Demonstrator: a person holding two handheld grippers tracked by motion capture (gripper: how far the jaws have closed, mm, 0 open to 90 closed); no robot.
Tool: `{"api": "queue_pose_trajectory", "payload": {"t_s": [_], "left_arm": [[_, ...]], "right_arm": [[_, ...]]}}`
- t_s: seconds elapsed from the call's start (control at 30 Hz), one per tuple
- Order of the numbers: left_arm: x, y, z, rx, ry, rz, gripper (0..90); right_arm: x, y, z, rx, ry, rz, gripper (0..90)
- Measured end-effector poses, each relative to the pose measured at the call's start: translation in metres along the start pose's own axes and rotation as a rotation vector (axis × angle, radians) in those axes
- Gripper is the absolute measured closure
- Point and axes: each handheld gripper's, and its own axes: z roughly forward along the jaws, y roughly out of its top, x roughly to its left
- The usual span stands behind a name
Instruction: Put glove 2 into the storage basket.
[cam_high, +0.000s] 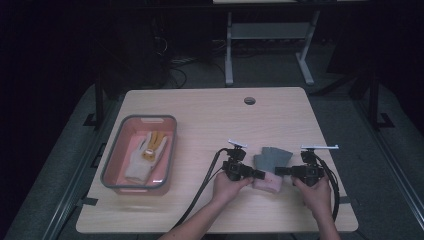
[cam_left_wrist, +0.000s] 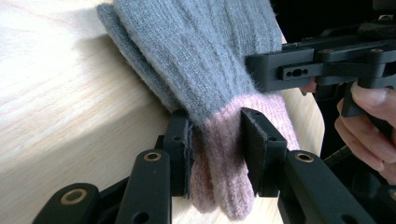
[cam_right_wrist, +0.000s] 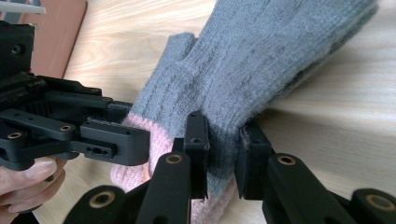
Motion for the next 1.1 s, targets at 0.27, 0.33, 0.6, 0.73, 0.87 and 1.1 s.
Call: {"api": "queue_pose_trajectory", "payload": {"t_s": [0.27,0.33,0.6,0.73,0.87,1.1], "left_arm": [[-0.001,-0.002,-0.017,-0.021,-0.005,0.021,65.0],[-0.001,-0.003,-0.021,-0.027,-0.006,0.026,65.1],[-0.005,-0.006,-0.041,-0.038,-0.008,0.056,65.0],[-0.004,-0.008,-0.049,-0.048,-0.012,0.063,65.1],[-0.004,-0.008,-0.056,-0.054,-0.020,0.064,65.1],[-0.003,-0.008,-0.069,-0.071,-0.016,0.077,65.0]], "right_arm": [[0.011,0.000,0.001,-0.013,0.036,-0.016,76.9],[0.015,0.001,0.001,-0.012,0.043,-0.011,76.9],[0.029,0.000,0.000,-0.023,0.065,-0.046,76.9],[0.036,0.001,0.001,-0.022,0.083,-0.050,76.9],[0.041,0.005,0.001,-0.015,0.098,-0.056,77.0],[0.049,0.009,0.003,-0.016,0.128,-0.071,77.0]]}}
